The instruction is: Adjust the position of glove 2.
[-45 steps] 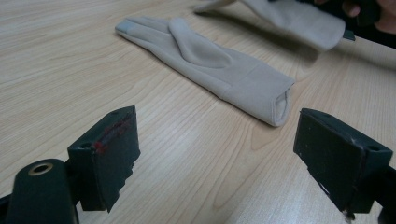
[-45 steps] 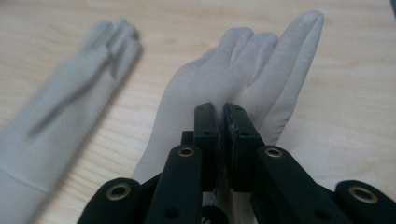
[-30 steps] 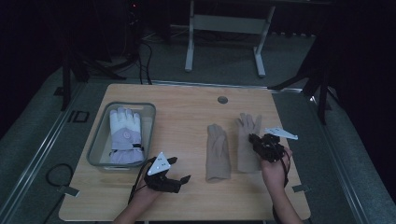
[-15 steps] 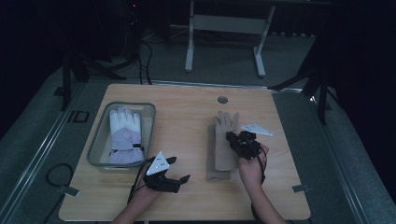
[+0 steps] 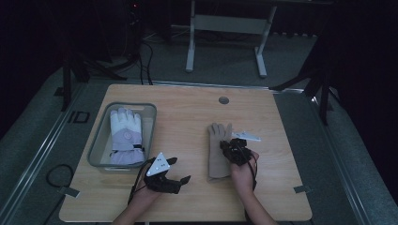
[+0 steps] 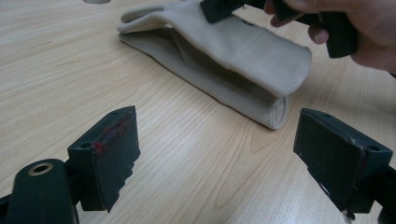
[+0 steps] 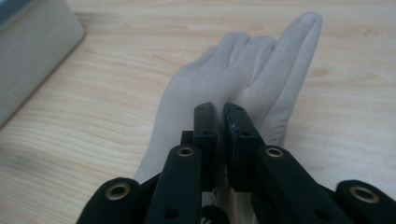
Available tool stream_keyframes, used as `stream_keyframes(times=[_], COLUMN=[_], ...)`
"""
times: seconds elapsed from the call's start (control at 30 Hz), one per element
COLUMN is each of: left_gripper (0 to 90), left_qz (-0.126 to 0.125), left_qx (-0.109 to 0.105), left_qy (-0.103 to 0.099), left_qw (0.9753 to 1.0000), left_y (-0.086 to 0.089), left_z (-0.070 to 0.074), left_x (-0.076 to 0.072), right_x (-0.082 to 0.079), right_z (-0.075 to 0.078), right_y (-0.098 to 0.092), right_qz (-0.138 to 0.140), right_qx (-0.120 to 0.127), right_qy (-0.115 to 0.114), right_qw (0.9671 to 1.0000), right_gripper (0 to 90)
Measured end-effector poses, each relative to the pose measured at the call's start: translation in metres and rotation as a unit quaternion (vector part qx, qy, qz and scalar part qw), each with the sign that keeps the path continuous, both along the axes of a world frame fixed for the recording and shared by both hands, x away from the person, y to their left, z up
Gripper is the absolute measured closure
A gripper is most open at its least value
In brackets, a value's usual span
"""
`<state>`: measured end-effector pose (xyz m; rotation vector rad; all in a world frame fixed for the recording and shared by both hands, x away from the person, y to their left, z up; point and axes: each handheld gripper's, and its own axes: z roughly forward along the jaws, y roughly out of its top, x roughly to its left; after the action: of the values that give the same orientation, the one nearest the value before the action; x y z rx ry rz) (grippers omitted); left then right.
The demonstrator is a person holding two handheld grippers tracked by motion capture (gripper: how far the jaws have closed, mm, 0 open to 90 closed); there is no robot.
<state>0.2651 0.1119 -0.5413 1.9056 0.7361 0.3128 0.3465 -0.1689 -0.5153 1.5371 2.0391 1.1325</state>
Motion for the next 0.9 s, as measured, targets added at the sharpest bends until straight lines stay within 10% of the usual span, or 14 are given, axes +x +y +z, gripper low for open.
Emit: stream_keyframes(times=[0.43, 0.9], left_gripper=[14.4, 14.6], left_qz=[-0.004, -0.014], left_qx=[-0.001, 0.01], left_qy=[-0.005, -0.002], left_qw=[1.0, 0.9999], left_y=[-0.001, -0.008], left_z=[0.0, -0.002], left_x=[-0.001, -0.002], right_x=[0.002, 0.004], right_z=[-0.025, -0.006], right_y=[0.003, -0.029], right_qz=[-0.002, 0.064], right_qx=[-0.016, 0.034], right_qy=[0.024, -0.003], right_qw=[0.9996, 0.9974], right_gripper=[79.2, 16.0])
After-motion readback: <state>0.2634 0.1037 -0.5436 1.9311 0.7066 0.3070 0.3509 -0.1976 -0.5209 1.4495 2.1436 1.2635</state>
